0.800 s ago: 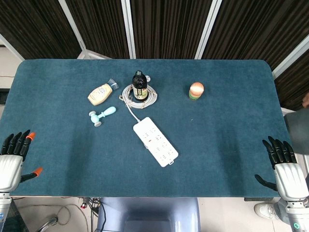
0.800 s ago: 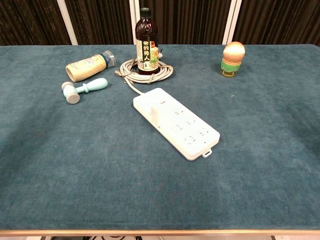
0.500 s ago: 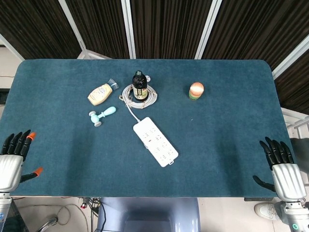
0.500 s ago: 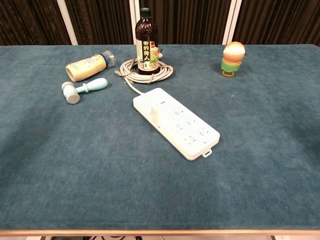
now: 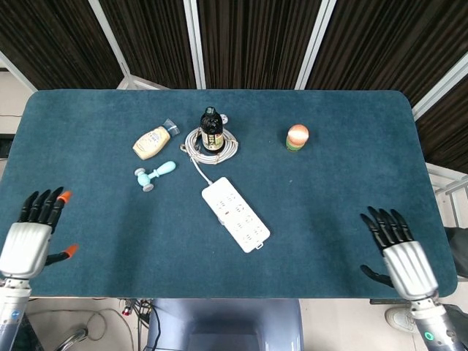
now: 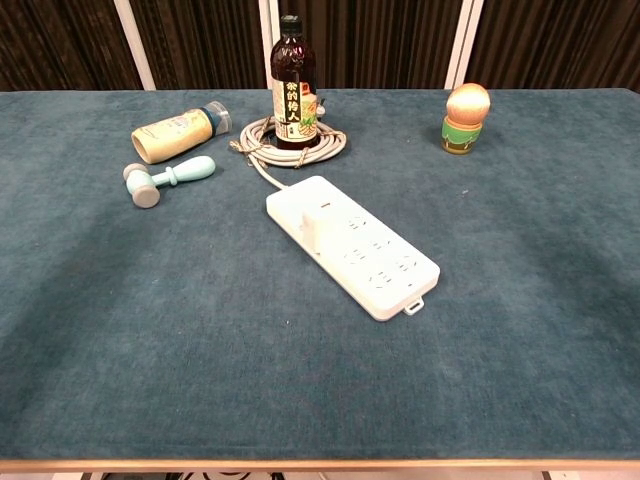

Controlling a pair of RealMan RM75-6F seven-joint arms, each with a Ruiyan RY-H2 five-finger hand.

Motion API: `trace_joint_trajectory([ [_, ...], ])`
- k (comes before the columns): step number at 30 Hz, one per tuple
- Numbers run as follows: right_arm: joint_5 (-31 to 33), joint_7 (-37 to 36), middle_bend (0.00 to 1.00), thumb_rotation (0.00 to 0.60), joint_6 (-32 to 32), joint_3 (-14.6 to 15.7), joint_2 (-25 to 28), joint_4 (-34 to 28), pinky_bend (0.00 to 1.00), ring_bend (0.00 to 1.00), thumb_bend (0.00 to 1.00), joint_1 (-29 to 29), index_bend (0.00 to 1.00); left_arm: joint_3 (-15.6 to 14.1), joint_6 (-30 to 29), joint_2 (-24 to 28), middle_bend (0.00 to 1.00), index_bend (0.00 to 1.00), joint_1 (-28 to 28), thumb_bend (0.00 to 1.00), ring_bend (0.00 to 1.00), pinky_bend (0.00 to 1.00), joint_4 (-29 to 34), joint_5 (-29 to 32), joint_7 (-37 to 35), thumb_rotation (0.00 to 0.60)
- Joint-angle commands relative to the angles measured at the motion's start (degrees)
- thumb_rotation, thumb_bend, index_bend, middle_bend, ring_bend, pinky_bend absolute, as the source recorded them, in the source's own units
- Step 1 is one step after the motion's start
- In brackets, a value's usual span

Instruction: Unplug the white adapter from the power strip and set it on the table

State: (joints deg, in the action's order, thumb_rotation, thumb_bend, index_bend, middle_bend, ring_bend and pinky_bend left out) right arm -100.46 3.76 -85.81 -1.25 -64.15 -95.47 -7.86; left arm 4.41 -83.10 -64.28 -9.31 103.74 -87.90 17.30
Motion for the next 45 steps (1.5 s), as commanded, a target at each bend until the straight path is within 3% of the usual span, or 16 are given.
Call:
trace_joint_trajectory([
  [1,-2.1,3.7,0.0,0.6,3.4,-0.1,-0.9,-1.6,0.0,0.0,0.3,-2.5,0.0,1.9,4.0,-0.1,0.0,0.01,-3.5,0.0,0.0,0.0,4.4,1.5,4.0,0.6],
  [5,-4.2,8.4,0.0,0.6,7.7,0.4,-2.9,-3.5,0.0,0.0,0.49,-5.1,0.0,3.9,8.5,-2.1,0.0,0.01,-7.6,0.0,0.0,0.0,8.7,3.6,8.6,0.6],
  [10,-5.0,13.8,0.0,0.6,13.9,1.6,-6.3,-4.7,0.0,0.0,0.64,-7.7,0.0,6.0,13.2,-5.6,0.0,0.01,-12.4,0.0,0.0,0.0,11.5,6.9,13.6,0.6],
  [17,-1.6,20.9,0.0,0.6,22.5,2.4,-13.1,-3.7,0.01,0.0,0.7,-10.3,0.0,8.7,18.3,-11.7,0.01,0.03,-19.1,0.0,0.0,0.0,12.5,14.5,20.4,0.6],
  [28,3.1,24.8,0.02,0.6,28.1,0.5,-21.7,-1.5,0.04,0.01,0.82,-13.6,0.01,11.1,23.8,-18.2,0.02,0.04,-27.7,0.0,0.0,0.0,8.7,23.9,26.1,0.6],
  [45,11.9,27.6,0.02,0.6,34.3,-3.7,-31.2,5.5,0.05,0.02,0.83,-18.9,0.01,11.9,25.8,-25.6,0.03,0.05,-37.1,0.0,0.0,0.0,1.8,32.4,30.8,0.6],
])
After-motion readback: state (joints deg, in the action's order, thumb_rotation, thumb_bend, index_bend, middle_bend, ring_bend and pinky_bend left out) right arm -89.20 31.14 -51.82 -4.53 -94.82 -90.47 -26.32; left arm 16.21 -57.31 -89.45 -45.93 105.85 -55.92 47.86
